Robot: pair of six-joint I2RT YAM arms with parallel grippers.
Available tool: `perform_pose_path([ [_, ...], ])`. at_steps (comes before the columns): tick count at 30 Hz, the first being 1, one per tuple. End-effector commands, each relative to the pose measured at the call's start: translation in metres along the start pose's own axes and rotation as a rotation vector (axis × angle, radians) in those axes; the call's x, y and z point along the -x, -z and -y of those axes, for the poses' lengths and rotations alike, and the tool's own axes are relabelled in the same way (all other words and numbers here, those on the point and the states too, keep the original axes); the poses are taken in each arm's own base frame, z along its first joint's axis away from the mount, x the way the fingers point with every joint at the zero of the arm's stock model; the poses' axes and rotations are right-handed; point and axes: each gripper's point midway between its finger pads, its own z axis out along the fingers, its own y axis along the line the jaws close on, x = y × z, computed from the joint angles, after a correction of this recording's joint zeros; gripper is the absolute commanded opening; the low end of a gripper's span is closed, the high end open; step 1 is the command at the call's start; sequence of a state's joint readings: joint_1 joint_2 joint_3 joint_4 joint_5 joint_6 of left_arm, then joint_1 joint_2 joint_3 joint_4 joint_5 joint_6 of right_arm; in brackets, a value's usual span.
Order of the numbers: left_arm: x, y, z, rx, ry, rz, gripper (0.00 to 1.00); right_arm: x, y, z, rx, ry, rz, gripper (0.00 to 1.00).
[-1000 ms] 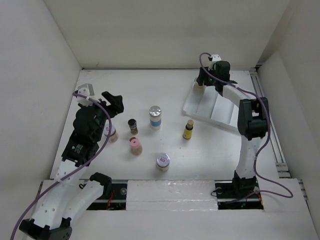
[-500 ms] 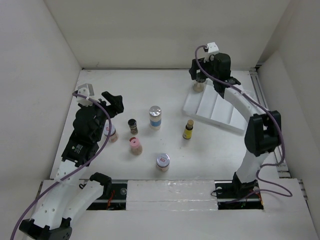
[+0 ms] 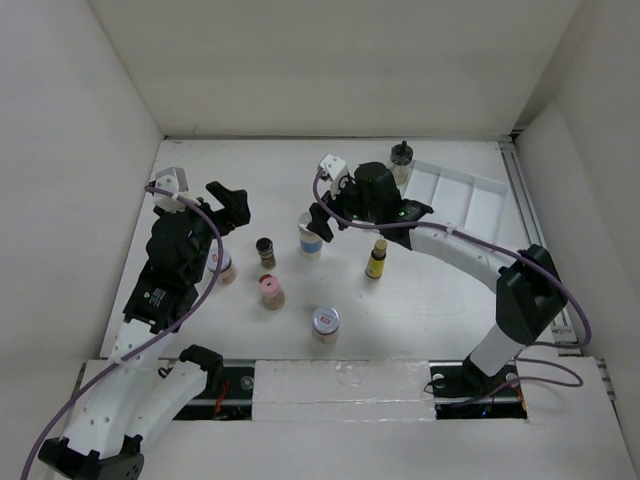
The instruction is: Organize the condiment bottles
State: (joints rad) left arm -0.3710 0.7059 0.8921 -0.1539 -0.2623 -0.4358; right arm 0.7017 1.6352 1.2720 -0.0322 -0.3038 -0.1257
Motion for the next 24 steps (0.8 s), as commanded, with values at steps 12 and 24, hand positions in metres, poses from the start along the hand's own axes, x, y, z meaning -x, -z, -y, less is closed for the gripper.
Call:
perform_pose_path([
  [12,0.013,-0.001,0.012,-0.05,0.011,0.038,0.92,-0.018,-0.055,-0.001,0.068,0.021,-0.068,0.96],
  [24,0.012,0.0,0.014,-0.063,0.011,0.031,0.9,0.091,0.059,0.087,-0.298,-0.023,0.332,0.42],
])
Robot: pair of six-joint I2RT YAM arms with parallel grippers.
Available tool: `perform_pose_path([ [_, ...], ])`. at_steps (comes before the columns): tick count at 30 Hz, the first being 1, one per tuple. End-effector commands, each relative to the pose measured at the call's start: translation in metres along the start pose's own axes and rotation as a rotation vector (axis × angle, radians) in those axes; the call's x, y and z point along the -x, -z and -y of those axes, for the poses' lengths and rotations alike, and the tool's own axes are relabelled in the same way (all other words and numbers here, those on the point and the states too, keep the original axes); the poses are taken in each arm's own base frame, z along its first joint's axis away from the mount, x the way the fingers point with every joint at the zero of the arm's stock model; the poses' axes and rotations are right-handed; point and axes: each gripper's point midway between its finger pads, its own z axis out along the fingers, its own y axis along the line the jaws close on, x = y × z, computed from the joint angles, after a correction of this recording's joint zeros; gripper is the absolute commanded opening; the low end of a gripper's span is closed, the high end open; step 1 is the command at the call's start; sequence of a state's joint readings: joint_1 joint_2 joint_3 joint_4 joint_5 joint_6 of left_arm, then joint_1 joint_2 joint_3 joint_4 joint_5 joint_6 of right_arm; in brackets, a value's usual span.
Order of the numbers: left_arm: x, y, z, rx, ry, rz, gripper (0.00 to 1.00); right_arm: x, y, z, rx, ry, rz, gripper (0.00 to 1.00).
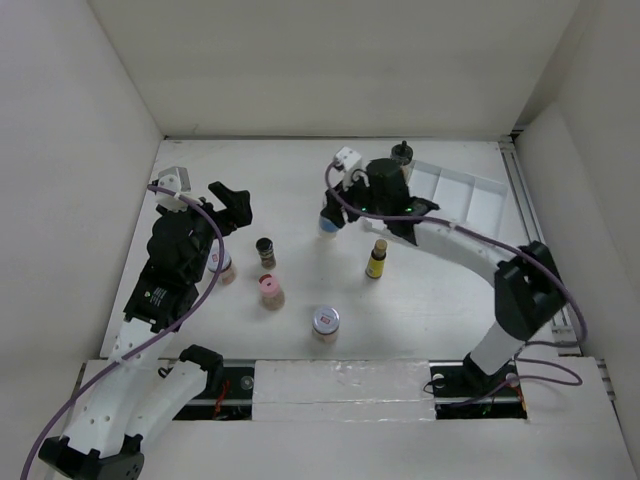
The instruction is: Organize the condiment bottles
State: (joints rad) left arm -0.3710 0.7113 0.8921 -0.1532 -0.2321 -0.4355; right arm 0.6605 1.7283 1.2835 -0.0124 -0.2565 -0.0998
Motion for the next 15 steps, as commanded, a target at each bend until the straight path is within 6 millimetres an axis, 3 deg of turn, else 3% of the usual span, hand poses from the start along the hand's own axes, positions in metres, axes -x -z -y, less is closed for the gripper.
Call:
perform_pose_path([
  [1,0.016,0.0,0.01,-0.038,0.011,0.05,0.9,0.128,0.095,0.069,-0.251,-0.009,0.454,0.42],
  [2,0.016,0.0,0.01,-0.038,0.011,0.05,0.9,0.123,0.113,0.103,-0.345,-0.027,0.463,0.42],
  [6,0.018,0.0,0.011,-0.043,0.014,0.057,0.9,0.098,0.162,0.172,-0.578,-0.129,0.444,0.42],
  [9,0.015,0.0,0.009,-0.038,0.011,0.048,0.9,0.074,0.182,0.208,-0.684,-0.166,0.409,0.42],
  [13,0.018,0.0,0.011,-0.043,0.014,0.058,0.9,0.052,0.191,0.252,-0.755,-0.204,0.367,0.42],
  [15,0.012,-0.002,0.01,-0.04,0.008,0.034,0.9,0.043,0.183,0.273,-0.764,-0.219,0.343,0.42],
])
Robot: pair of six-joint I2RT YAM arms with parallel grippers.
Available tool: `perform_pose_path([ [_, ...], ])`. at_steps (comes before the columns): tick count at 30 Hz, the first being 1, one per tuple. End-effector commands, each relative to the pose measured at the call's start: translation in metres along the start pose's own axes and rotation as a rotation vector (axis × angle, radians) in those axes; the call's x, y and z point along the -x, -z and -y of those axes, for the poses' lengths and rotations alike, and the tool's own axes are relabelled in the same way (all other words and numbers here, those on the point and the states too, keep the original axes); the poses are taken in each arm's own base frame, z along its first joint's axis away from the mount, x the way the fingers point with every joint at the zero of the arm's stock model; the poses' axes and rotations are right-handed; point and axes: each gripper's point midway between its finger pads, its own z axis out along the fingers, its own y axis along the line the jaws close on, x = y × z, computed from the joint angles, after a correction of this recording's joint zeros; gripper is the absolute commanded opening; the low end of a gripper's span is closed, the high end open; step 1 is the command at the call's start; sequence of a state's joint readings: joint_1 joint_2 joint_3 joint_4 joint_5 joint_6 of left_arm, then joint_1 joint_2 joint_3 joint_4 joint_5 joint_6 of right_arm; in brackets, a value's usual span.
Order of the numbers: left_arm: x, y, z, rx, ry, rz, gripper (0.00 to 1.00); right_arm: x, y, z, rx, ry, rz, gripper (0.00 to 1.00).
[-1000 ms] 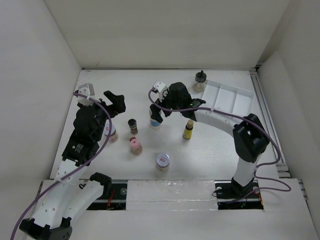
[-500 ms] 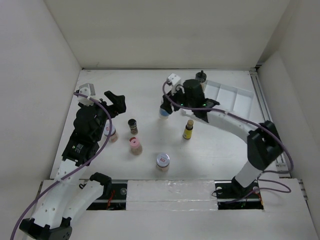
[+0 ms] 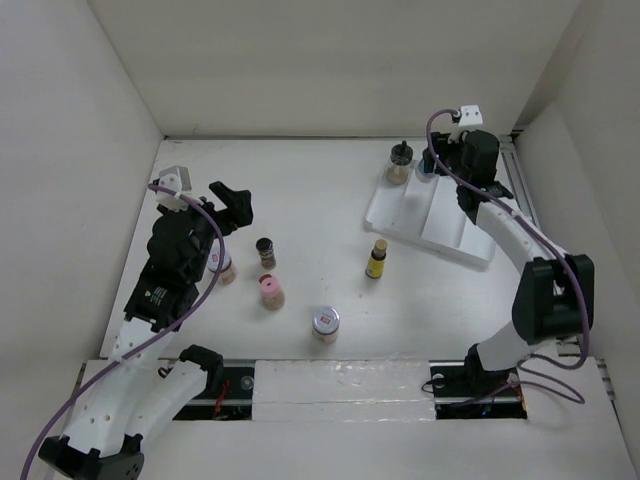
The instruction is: Organize the condiment bottles
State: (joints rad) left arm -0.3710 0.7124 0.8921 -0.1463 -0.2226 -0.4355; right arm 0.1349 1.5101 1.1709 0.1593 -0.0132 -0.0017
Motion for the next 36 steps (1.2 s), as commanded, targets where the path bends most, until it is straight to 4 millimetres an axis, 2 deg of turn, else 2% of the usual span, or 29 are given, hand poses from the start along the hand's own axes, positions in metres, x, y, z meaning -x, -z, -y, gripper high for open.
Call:
perform_pose_path([
  [1,0.011,-0.002,0.008,-0.029,0.006,0.033,0.9,0.02,-0.025,0.019,-0.011,-0.024,0.061,0.42],
  [2,0.016,0.0,0.01,-0.038,0.011,0.05,0.9,0.026,-0.031,0.023,-0.009,-0.025,0.071,0.42],
  [3,0.016,0.0,0.01,-0.038,0.011,0.05,0.9,0.013,-0.044,0.027,0.0,-0.028,0.049,0.42],
  [4,0.016,0.0,0.01,-0.038,0.011,0.05,0.9,0.01,-0.051,0.024,0.038,-0.029,0.042,0.42],
  [5,0.016,0.0,0.01,-0.038,0.011,0.05,0.9,0.019,-0.057,0.028,0.045,-0.028,0.058,0.42],
  [6,0.016,0.0,0.01,-0.038,0.011,0.05,0.9,0.006,-0.067,0.029,0.044,-0.031,0.033,0.42],
  [9,0.016,0.0,0.01,-0.038,0.011,0.05,0.9,-0.002,-0.077,0.038,0.024,-0.035,0.018,0.42],
  [14,0.016,0.0,0.01,-0.038,0.011,0.05,0.9,-0.032,-0.097,0.042,0.014,-0.043,-0.043,0.43],
  [15,0.016,0.0,0.01,-0.038,0.011,0.05,0.9,-0.032,-0.1,0.042,0.014,-0.043,-0.041,0.45],
  [18,0.016,0.0,0.01,-0.038,0.011,0.05,0.9,-0.037,-0.106,0.045,0.004,-0.044,-0.053,0.62],
  [19,0.016,0.0,0.01,-0.038,0.011,0.05,0.9,-0.04,-0.106,0.039,0.013,-0.043,-0.064,0.75],
  [21,0.016,0.0,0.009,-0.038,0.002,0.051,0.9,-0.028,-0.1,0.04,0.004,-0.041,-0.049,0.85],
  [22,0.014,-0.002,0.009,-0.034,-0.001,0.043,0.9,-0.015,-0.094,0.035,0.008,-0.026,-0.03,0.91],
  [23,0.014,-0.002,0.009,-0.034,-0.001,0.043,0.9,-0.015,-0.095,0.032,0.002,-0.024,-0.03,0.95],
  [24,0.014,-0.002,0.009,-0.034,-0.001,0.043,0.9,0.003,-0.084,0.031,0.002,-0.022,-0.004,0.95],
  [25,0.014,-0.002,0.009,-0.034,-0.001,0.043,0.9,0.01,-0.077,0.03,-0.019,-0.005,0.01,0.97],
  [26,0.014,-0.002,0.009,-0.034,-0.001,0.043,0.9,0.005,-0.069,0.023,-0.017,-0.003,-0.008,0.99],
  [27,0.014,-0.002,0.009,-0.034,-0.001,0.043,0.9,0.029,-0.05,0.015,-0.006,0.001,0.042,0.99],
  [28,0.014,-0.002,0.009,-0.034,-0.001,0.043,0.9,0.033,-0.039,0.007,0.008,0.004,0.051,0.99],
  [29,0.014,-0.002,0.009,-0.034,-0.001,0.043,0.9,0.035,-0.029,-0.016,0.052,0.011,0.056,0.99],
  [30,0.013,-0.002,0.01,-0.043,-0.001,0.038,0.9,0.031,-0.008,-0.031,0.081,0.015,0.06,0.97],
  [32,0.013,-0.002,0.01,-0.043,-0.001,0.038,0.9,0.025,0.012,-0.064,0.139,0.013,0.081,0.95],
  [33,0.013,-0.002,0.01,-0.043,-0.001,0.038,0.9,-0.01,0.025,-0.095,0.19,0.014,0.022,0.91],
  [35,0.01,-0.004,0.01,-0.039,0.006,0.028,0.9,-0.009,0.055,-0.12,0.233,-0.044,0.075,0.89],
  [36,0.009,-0.004,0.012,-0.048,0.005,0.023,0.9,-0.018,0.07,-0.141,0.277,-0.056,0.075,0.88],
])
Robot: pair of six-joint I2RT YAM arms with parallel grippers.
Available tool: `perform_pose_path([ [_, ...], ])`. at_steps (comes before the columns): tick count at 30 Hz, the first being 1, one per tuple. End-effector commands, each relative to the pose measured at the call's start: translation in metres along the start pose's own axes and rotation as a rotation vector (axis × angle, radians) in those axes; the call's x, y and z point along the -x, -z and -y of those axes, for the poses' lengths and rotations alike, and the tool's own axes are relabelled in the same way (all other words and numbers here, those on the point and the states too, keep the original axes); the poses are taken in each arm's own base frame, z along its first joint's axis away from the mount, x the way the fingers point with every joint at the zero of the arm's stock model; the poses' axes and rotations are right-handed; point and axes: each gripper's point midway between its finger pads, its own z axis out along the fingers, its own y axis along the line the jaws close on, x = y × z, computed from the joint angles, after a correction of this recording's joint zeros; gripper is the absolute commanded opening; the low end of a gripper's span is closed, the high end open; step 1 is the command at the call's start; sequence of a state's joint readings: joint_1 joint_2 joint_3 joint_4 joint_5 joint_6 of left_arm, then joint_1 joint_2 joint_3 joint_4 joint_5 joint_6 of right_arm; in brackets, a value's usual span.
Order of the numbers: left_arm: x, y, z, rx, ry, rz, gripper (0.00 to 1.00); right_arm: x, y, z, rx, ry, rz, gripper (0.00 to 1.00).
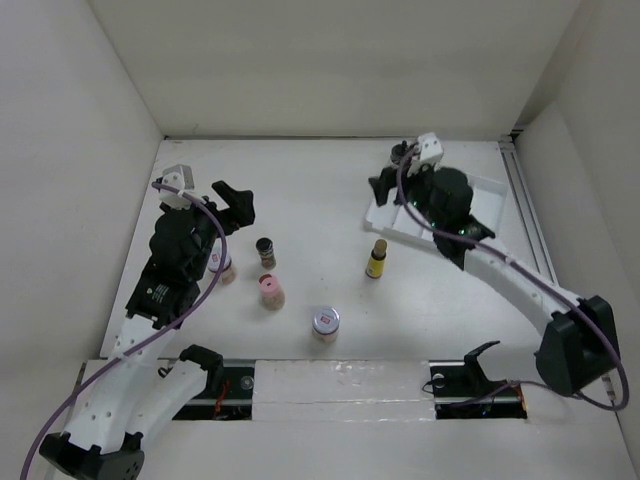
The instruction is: Organize the condiment bottles
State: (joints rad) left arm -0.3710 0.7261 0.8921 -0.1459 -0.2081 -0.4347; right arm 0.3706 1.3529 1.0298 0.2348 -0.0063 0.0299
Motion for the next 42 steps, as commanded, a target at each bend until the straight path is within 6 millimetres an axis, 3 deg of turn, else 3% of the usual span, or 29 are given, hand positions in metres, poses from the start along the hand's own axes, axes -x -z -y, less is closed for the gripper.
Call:
perform_pose_path([
  [1,0.014,-0.001,0.01,-0.042,0.009,0.042,0.9,-0.05,0.027,-0.047,0.067,-0.072,-0.034,0.88],
  [2,0.013,-0.001,0.012,-0.054,0.009,0.035,0.9,-0.043,0.041,-0.055,0.091,-0.072,-0.015,0.88],
  [5,0.013,-0.001,0.012,-0.054,0.009,0.035,0.9,-0.056,0.071,-0.07,0.111,-0.082,-0.054,0.88],
  [9,0.017,0.001,0.014,-0.062,0.013,0.051,0.9,-0.091,0.092,-0.09,0.193,-0.044,-0.184,0.88],
  [13,0.013,-0.001,0.015,-0.068,0.01,0.036,0.9,-0.105,0.094,-0.094,0.197,-0.033,-0.222,0.86],
  [15,0.012,-0.001,0.017,-0.078,0.01,0.031,0.9,-0.114,0.092,-0.089,0.172,-0.027,-0.241,0.8],
  [21,0.01,-0.003,0.016,-0.073,0.008,0.023,0.9,-0.134,0.088,-0.085,0.141,-0.021,-0.3,0.71],
  [25,0.01,-0.003,0.016,-0.073,0.008,0.023,0.9,-0.138,0.085,-0.084,0.128,-0.03,-0.309,0.57],
  [26,0.01,-0.003,0.016,-0.073,0.008,0.023,0.9,-0.146,0.083,-0.084,0.127,-0.015,-0.33,0.48],
  [28,0.01,-0.003,0.016,-0.073,0.008,0.023,0.9,-0.148,0.081,-0.081,0.115,-0.003,-0.331,0.39],
  [30,0.01,-0.003,0.016,-0.073,0.008,0.023,0.9,-0.134,0.076,-0.084,0.119,-0.011,-0.294,0.27],
  [31,0.01,-0.003,0.016,-0.073,0.008,0.023,0.89,-0.126,0.076,-0.085,0.122,-0.016,-0.27,0.25],
  [34,0.01,-0.003,0.016,-0.073,0.008,0.023,0.89,-0.079,0.073,-0.079,0.09,0.003,-0.15,0.24],
  [38,0.01,-0.003,0.016,-0.073,0.008,0.023,0.89,-0.012,0.071,-0.032,-0.073,-0.019,0.008,0.24],
  [39,0.009,-0.003,0.018,-0.084,0.007,0.017,0.89,0.007,0.07,-0.009,-0.13,-0.02,0.047,0.24],
  [41,0.011,0.0,0.019,-0.088,0.009,0.025,0.89,0.018,0.065,0.015,-0.192,-0.027,0.063,0.24],
  [42,0.011,0.0,0.019,-0.088,0.009,0.025,0.89,0.021,0.064,0.038,-0.253,-0.031,0.068,0.24],
])
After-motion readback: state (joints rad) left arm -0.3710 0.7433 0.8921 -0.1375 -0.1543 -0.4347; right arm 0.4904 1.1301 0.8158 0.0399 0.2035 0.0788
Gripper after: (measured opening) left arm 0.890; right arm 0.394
